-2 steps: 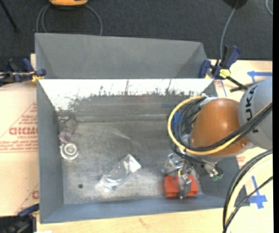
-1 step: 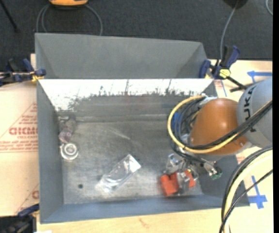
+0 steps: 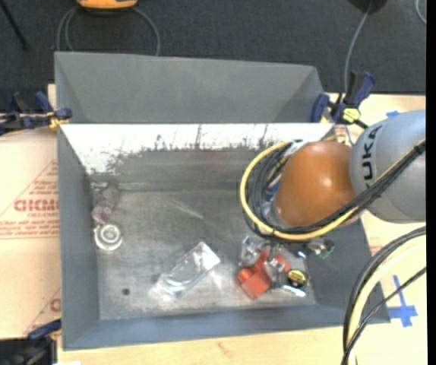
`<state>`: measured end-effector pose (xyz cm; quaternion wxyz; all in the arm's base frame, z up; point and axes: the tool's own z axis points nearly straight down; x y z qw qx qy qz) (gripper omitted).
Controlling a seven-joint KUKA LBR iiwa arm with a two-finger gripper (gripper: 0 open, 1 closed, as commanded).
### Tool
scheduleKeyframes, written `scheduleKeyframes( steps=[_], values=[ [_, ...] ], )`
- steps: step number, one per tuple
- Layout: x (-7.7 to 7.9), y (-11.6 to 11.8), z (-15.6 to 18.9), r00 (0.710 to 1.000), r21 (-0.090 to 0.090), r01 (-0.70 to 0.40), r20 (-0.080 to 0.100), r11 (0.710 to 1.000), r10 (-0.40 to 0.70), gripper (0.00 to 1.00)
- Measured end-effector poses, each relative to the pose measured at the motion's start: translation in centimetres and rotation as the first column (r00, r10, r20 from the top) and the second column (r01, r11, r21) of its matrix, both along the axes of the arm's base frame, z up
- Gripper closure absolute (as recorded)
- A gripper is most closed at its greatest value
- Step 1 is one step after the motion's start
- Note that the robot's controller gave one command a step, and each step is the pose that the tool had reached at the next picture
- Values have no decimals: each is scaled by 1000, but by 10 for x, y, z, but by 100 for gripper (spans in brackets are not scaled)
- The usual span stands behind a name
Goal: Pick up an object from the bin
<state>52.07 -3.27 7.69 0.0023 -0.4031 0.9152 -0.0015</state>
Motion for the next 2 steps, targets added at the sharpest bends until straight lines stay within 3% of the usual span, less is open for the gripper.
scheduleKeyframes(
  steps=[2],
  values=[
    [-8, 8, 218, 1000, 0, -3, 6, 1000, 3, 100]
  ],
)
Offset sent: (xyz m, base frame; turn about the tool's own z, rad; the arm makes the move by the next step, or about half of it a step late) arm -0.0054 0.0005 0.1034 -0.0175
